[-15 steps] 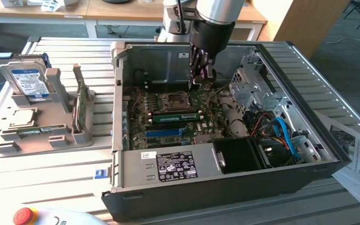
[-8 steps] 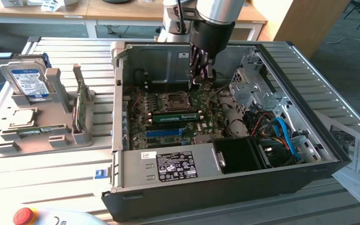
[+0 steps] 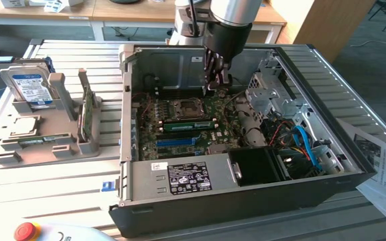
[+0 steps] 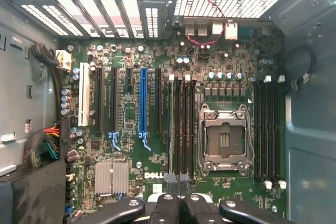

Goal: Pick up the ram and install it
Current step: 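Press down the ram until it locks into place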

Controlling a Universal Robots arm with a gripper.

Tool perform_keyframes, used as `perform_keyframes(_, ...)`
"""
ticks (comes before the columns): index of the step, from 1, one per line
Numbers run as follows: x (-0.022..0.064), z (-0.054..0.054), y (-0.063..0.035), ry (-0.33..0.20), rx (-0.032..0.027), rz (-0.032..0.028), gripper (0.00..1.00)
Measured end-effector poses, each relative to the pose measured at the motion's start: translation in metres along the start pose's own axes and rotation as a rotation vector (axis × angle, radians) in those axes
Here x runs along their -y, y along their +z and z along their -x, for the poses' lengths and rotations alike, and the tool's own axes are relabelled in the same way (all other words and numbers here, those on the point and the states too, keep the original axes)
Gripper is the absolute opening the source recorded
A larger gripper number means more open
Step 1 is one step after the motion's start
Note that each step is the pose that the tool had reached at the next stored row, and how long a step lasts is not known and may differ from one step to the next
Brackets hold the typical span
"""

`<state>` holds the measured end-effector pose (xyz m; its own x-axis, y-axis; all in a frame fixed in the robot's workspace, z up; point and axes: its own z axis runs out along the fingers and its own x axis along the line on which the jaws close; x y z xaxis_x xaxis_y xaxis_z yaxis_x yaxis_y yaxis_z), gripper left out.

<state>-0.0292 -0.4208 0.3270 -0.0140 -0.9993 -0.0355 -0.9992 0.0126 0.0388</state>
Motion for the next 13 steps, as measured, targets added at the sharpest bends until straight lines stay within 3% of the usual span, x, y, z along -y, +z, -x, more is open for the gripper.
perform_keyframes(1,0.0000,0.0000,0.0001,0.000,0.0002,-0.0028,0.10)
perform_keyframes(7,0.0003,0.0000,0.0000,0.000,-0.0001,-0.0027,0.10)
perform_keyframes(13,0.0070,-0.0015,0.0000,0.000,0.0001,-0.0028,0.10)
